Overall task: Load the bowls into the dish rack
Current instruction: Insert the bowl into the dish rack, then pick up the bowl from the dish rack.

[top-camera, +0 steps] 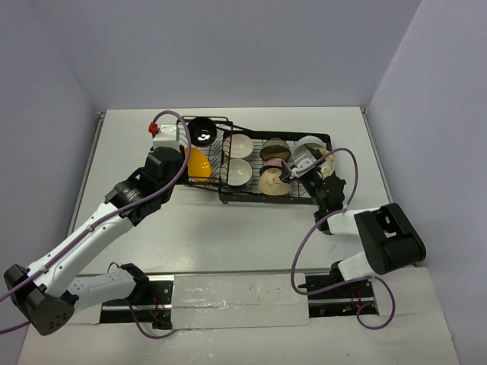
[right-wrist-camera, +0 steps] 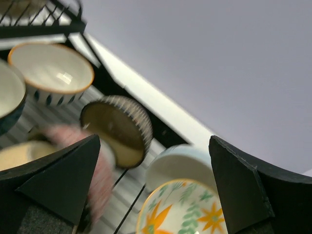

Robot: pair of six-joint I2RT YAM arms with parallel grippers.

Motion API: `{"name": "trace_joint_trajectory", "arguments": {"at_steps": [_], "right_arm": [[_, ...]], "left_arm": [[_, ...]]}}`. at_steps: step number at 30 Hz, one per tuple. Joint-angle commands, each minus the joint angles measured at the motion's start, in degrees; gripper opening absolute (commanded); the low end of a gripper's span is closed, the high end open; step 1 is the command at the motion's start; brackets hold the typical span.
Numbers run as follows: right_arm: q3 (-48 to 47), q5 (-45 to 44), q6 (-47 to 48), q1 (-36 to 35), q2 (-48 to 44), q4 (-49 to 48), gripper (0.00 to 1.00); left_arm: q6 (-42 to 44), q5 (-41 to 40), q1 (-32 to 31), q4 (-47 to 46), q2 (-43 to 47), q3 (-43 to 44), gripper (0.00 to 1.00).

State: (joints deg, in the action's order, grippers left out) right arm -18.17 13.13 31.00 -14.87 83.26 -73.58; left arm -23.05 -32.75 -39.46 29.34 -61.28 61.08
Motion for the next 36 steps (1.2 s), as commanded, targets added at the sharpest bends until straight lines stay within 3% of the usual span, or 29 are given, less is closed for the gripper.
{"name": "trace_joint_trajectory", "arguments": {"at_steps": [1,13,20,28,32,36], "right_arm": [[-3.8,-1.69,1.33,-0.33,-3.98,-9.04,1.0],[-4.06,-0.12,0.64,-0.33,-8.72,-0.88,1.0],[-12.57,1.02,-8.84,-0.68,-18.91,33.1,1.0],[-16.79,-7.59,-26.59,-2.53,-26.66,50.52,1.0],[-20.67,-14.94,-28.82,-9.08,-28.94,65.89,1.0],[-21.37,-27.17,-26.69,-18.16,-27.55,70.05,1.0]], "left_arm": [[0.55,0.85,-0.18,-2.01,1.77,0.88,0.41],[0.46,1.29,-0.18,-1.92,1.6,0.97,0.41],[0.37,1.29,-0.18,-2.01,1.42,0.8,0.41],[0.29,0.32,-0.18,-2.1,1.07,0.71,0.41],[0.28,0.06,-0.18,-2.01,0.54,0.62,0.42],[0.28,0.06,-0.18,-2.01,-0.07,0.53,0.42]]}}
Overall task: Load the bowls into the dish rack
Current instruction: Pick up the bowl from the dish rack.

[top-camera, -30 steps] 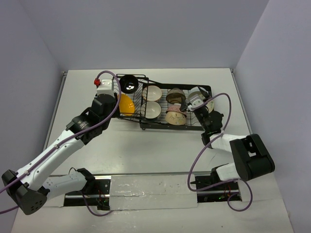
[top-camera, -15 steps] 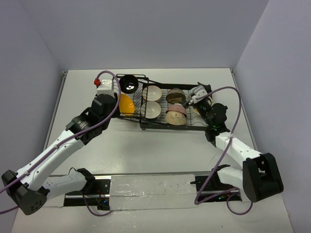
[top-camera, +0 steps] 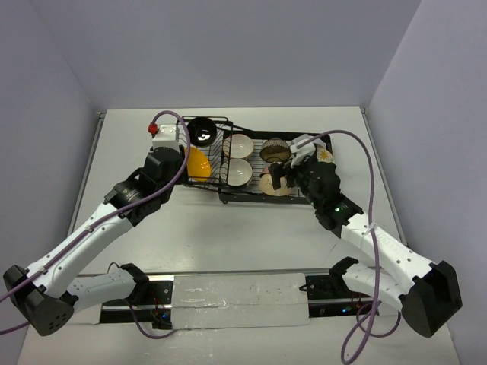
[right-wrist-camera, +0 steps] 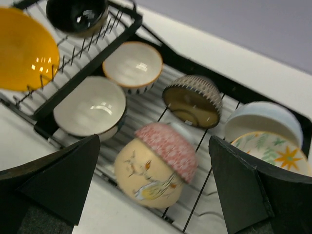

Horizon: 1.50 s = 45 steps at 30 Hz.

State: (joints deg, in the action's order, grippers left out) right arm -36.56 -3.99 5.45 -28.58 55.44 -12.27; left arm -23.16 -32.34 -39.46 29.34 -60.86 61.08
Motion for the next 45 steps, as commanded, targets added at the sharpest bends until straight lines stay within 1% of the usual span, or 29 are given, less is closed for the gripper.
{"name": "trace_joint_trajectory", "arguments": {"at_steps": [1,2,4,8,12,15,20,29,39,45], "right_arm": [[-5.34,-10.25,-1.93,-4.64,1.76,10.67,1.0],[-6.24,-10.16,-2.81,-4.91,4.82,14.08,1.0],[-7.38,-11.83,-3.69,-6.84,7.13,15.78,1.0],[-5.37,-14.02,-5.36,-8.51,8.89,13.6,1.0],[-4.75,-18.59,-7.21,-8.77,9.95,13.94,1.0],[-4.05,-18.6,-7.3,-8.78,10.04,14.03,1.0],[-5.01,-18.6,-8.53,-8.86,11.18,17.54,1.0],[-3.0,-16.84,-11.43,-9.39,8.72,20.71,1.0],[-2.38,-17.54,-13.36,-9.83,11.53,22.03,1.0],[-3.96,-18.86,-13.54,-9.83,14.61,23.08,1.0]], "left_arm": [[0.22,-0.36,-0.18,-2.01,-0.66,0.62,0.42],[0.31,-0.27,-0.18,-2.01,-0.75,0.53,0.42],[0.3,-0.18,-0.18,-2.1,-0.75,0.45,0.42],[0.39,-0.1,-0.18,-2.1,-0.93,0.44,0.42],[0.31,0.26,-0.18,-2.1,-1.45,0.53,0.42],[0.39,0.34,-0.18,-2.1,-1.54,0.44,0.42],[0.39,0.43,-0.18,-2.1,-1.8,0.44,0.42],[0.48,0.87,-0.18,-2.01,-2.24,0.62,0.42],[0.39,1.22,-0.18,-2.01,-2.42,0.53,0.42],[0.48,1.4,-0.18,-1.92,-2.42,0.53,0.42]]}}
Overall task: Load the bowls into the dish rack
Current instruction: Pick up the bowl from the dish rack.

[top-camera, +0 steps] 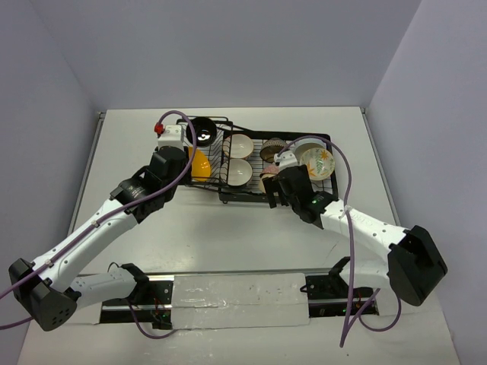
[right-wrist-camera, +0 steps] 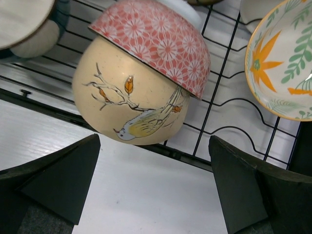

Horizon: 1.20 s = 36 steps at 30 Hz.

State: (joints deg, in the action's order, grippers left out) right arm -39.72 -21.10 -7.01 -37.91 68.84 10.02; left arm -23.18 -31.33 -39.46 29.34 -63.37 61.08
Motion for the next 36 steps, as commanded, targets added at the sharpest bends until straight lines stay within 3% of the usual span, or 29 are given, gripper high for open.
{"name": "trace_joint_trajectory", "arguments": {"at_steps": [1,19,36], "right_arm": [[-0.79,-2.18,-0.99,-0.5,1.65,0.7,1.0],[-3.08,-9.31,-1.08,-0.32,4.29,0.35,1.0],[-4.31,-6.41,-0.12,3.63,0.86,-0.35,1.0]], "left_arm": [[0.42,0.39,-0.18,-2.01,0.18,0.53,0.42],[0.42,0.66,-0.26,-1.92,0.36,0.53,0.42],[0.42,0.48,-0.26,-2.01,0.36,0.53,0.42]]}}
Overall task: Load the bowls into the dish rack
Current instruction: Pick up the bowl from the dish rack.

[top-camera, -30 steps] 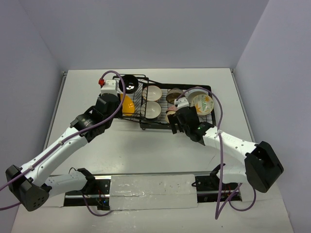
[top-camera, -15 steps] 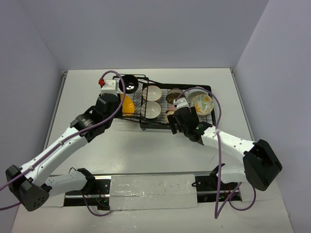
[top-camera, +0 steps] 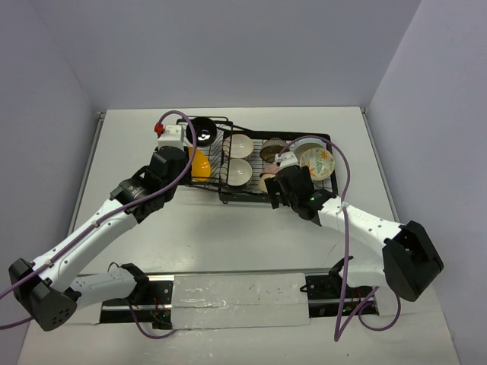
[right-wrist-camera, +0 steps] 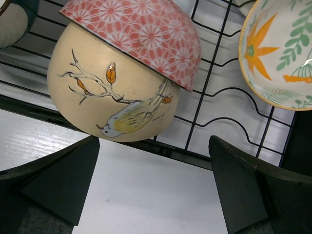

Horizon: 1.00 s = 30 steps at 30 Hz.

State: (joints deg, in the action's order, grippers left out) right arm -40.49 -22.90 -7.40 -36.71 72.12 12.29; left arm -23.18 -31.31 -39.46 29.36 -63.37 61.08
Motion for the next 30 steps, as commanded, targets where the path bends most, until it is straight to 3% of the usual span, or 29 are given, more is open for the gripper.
{"name": "trace_joint_trajectory", "arguments": {"at_steps": [1,22,30], "right_arm": [[-3.72,-4.61,0.37,2.61,-2.68,-2.45,1.0],[-3.63,-2.24,0.81,6.83,-6.64,-3.51,1.0],[-3.02,-12.97,-2.88,9.54,-11.82,-6.22,1.0]], "left_arm": [[0.42,0.46,-0.26,-2.03,0.36,0.53,0.42],[0.5,0.9,-0.26,-1.94,0.27,0.62,0.42],[0.59,1.16,-0.26,-1.94,0.27,0.71,0.42]]}}
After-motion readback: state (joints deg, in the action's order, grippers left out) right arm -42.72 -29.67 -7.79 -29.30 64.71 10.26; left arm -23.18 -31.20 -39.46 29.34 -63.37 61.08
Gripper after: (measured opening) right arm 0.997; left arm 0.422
